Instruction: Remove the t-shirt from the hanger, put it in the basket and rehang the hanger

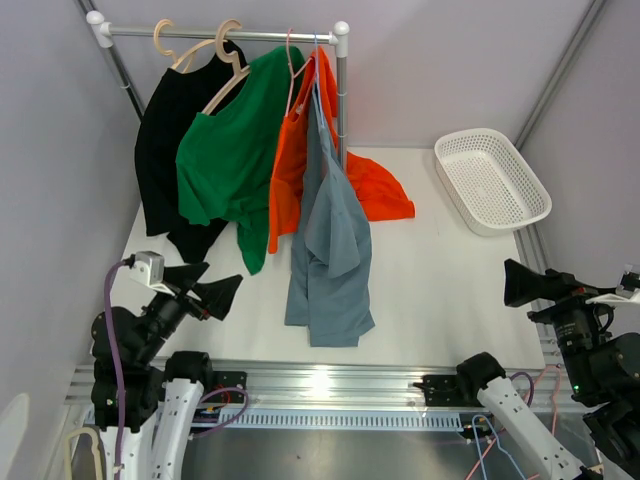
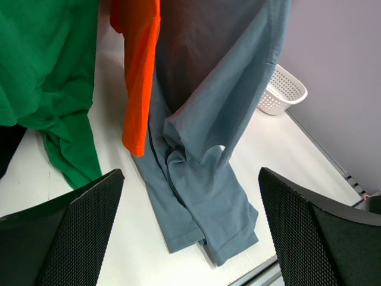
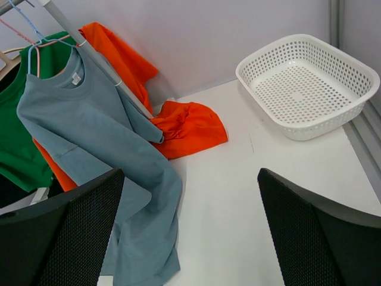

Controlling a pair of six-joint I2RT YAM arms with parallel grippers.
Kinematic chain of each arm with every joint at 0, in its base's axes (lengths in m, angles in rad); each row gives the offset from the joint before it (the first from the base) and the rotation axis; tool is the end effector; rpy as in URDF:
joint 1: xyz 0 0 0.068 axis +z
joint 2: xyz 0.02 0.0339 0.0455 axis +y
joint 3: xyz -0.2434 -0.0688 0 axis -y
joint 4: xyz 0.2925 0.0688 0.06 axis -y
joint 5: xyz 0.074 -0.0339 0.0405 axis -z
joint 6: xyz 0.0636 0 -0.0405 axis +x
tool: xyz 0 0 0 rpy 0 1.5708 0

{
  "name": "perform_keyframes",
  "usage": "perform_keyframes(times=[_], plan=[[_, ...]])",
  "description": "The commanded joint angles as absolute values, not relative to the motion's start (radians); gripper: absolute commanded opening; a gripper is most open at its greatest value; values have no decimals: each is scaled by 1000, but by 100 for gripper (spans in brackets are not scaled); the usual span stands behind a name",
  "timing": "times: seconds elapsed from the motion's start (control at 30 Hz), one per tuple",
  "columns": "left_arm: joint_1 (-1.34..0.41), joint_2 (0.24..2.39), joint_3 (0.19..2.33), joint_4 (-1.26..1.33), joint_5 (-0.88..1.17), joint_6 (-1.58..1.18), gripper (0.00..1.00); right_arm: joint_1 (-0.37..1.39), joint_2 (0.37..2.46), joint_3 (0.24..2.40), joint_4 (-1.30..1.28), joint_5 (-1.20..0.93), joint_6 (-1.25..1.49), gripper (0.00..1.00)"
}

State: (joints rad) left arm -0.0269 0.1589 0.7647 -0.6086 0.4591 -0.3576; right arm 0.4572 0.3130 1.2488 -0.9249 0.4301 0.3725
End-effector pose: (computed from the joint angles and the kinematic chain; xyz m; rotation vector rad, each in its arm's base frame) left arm 0.1162 -0.0313 0.3675 0.1024 1.6089 -0.6593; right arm 0.0525 -0.0037 0.4610 0.2733 1.5457 0.3181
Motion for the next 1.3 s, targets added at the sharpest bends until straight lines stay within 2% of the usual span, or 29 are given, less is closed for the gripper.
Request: perform_keyframes(times=[0.0,0.1,0.27,0.37,0.4,0.43,0.53,0.63,0.67,0.77,0.9,1.0,1.1,1.27], plan=[[-34,192,765,-539,523,-362,100,459,339,1249,-925,437,393,100],[-34,279,822,-542,473,-388,99,459,341,1241,-923,390,371,99],[-35,562,1009,-496,463,-416,100,459,356,1207,-899,313,367,99],[-55,761,1193,-483,471,-411,99,459,354,1186,-865,264,370,99],[-69,814,1353,-497,466,-408,99,459,354,1172,-859,255,376,99],[-87,865,1406,-532,448,-405,99,459,357,1166,-853,249,376,99],[-199,1033,1646,-546,327,-364,99,459,356,1146,-831,233,382,100],[-322,1214,1768,-619,204,-333,99,459,359,1135,-818,222,390,100],[-387,1265,1913,-685,168,-318,99,457,359,1135,-816,224,391,100],[-501,1446,2144,-799,19,-278,99,457,364,1143,-827,236,388,100],[-528,1646,2389,-889,5,-325,98,457,364,1157,-842,256,387,99],[-541,1753,2474,-919,-115,-348,93,457,365,1170,-853,264,391,99],[-543,1796,2462,-894,-211,-360,89,457,364,1181,-857,273,397,99],[-546,1828,2421,-775,-232,-371,90,457,361,1186,-854,278,403,99]])
